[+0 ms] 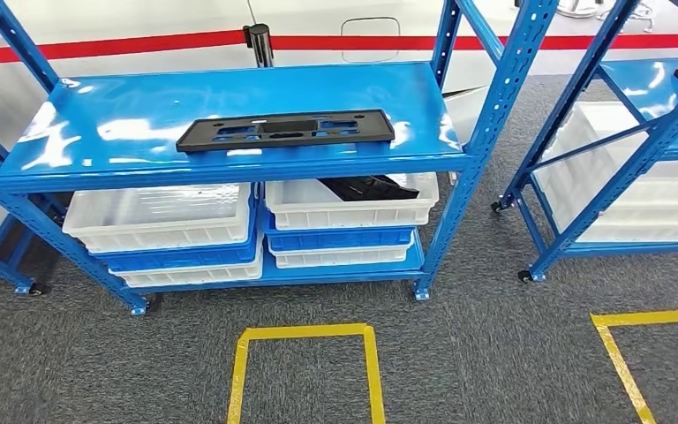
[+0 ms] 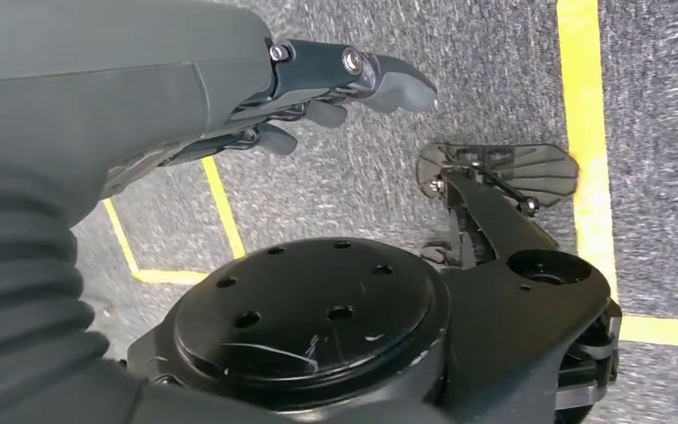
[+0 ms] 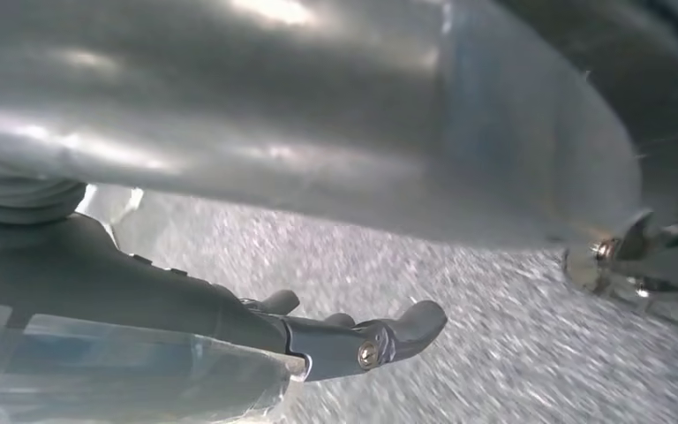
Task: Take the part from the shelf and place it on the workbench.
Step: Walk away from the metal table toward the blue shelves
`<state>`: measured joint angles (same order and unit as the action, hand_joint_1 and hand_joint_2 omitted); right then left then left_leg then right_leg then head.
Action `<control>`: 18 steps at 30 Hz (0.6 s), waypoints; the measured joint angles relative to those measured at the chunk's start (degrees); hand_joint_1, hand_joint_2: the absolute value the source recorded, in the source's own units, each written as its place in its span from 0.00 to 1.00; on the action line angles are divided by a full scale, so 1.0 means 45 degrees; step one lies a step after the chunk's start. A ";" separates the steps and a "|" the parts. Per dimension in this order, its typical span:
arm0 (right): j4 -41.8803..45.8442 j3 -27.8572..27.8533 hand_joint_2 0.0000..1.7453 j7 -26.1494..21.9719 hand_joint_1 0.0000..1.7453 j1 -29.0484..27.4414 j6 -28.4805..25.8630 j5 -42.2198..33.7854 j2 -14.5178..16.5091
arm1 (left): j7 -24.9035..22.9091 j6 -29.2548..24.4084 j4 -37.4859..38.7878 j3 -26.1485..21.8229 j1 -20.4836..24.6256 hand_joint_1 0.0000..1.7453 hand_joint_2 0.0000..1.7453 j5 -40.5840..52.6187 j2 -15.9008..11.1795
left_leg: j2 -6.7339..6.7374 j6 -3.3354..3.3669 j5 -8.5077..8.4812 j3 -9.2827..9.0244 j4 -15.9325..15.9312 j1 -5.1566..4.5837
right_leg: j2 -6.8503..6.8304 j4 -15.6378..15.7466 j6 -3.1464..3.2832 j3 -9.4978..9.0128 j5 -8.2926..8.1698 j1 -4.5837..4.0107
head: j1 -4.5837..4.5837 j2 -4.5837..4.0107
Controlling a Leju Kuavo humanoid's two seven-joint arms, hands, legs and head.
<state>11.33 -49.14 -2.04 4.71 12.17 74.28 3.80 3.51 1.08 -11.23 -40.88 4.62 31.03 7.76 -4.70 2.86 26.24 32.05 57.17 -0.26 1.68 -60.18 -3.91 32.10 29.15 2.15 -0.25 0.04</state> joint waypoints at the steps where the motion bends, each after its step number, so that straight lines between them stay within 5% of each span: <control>1: -0.0001 0.0017 0.00 -0.0010 0.00 0.0020 -0.0002 0.0012 0.0007 | -0.0001 -0.0020 0.0000 -0.0002 0.0000 0.00 1.00 0.0001 0.0000 | -0.0077 -0.0086 0.0065 0.0019 0.0056 -0.0014 | 0.0087 0.0347 0.0105 -0.0165 -0.0100 -0.0004 | -0.0006 0.0000; 3: -0.0002 0.0051 0.00 -0.0023 0.00 0.0068 -0.0017 0.0025 0.0018 | -0.0003 -0.0067 -0.0001 -0.0018 -0.0016 0.00 1.00 0.0004 -0.0002 | -0.0189 -0.0199 0.0124 0.0059 0.0101 0.0021 | -0.0013 0.0426 0.0414 -0.0254 -0.0105 -0.0040 | -0.0041 0.0000; 5: 0.0000 0.0095 0.00 -0.0029 0.00 0.0091 -0.0038 0.0038 0.0023 | -0.0004 -0.0096 -0.0001 -0.0041 -0.0040 0.00 1.00 0.0006 -0.0012 | 0.0058 -0.0295 0.0270 0.0160 0.0343 0.0085 | -0.0160 0.0444 0.0591 -0.0322 -0.0124 -0.0024 | -0.0073 0.0000; 8: 0.0002 0.0128 0.00 -0.0036 0.00 0.0059 -0.0047 0.0046 0.0023 | -0.0007 -0.0105 -0.0001 -0.0054 -0.0021 0.00 1.00 0.0006 -0.0016 | 0.0854 -0.0484 0.1295 0.1152 0.2328 0.0139 | -0.0469 0.0462 0.0759 -0.0373 -0.0071 -0.0061 | -0.0134 0.0000; 11: 0.0002 0.0146 0.00 -0.0036 0.00 0.0031 -0.0046 0.0073 0.0025 | -0.0011 -0.0103 0.0000 -0.0062 -0.0017 0.00 1.00 0.0002 -0.0011 | 0.1015 -0.0540 0.1710 0.2171 0.4034 0.0198 | -0.0831 0.0460 0.0854 -0.0423 0.0013 -0.0127 | -0.0136 0.0000; 16: 0.0002 0.0155 0.00 -0.0036 0.00 0.0036 -0.0044 0.0085 0.0024 | -0.0012 -0.0105 -0.0001 -0.0066 -0.0017 0.00 1.00 0.0001 -0.0011 | 0.1024 -0.0513 0.1427 0.2166 0.3880 0.0201 | -0.0945 0.0460 0.0882 -0.0458 0.0043 -0.0144 | -0.0135 0.0000; 18: 0.0002 0.0173 0.00 -0.0055 0.00 0.0057 -0.0046 0.0086 0.0046 | -0.0011 -0.0106 -0.0002 -0.0067 0.0001 0.00 1.00 0.0016 -0.0019 | 0.1305 -0.0323 0.0708 0.1415 0.2323 0.0110 | -0.1113 0.0469 0.0832 -0.0565 0.0132 -0.0184 | -0.0142 0.0000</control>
<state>11.34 -48.36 -2.29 4.96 11.96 74.67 4.01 3.46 0.61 -11.24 -41.18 4.62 31.10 7.68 1.17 1.41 29.43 38.42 67.62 0.24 -3.33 -58.07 -0.16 29.55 29.74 1.32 -0.89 0.04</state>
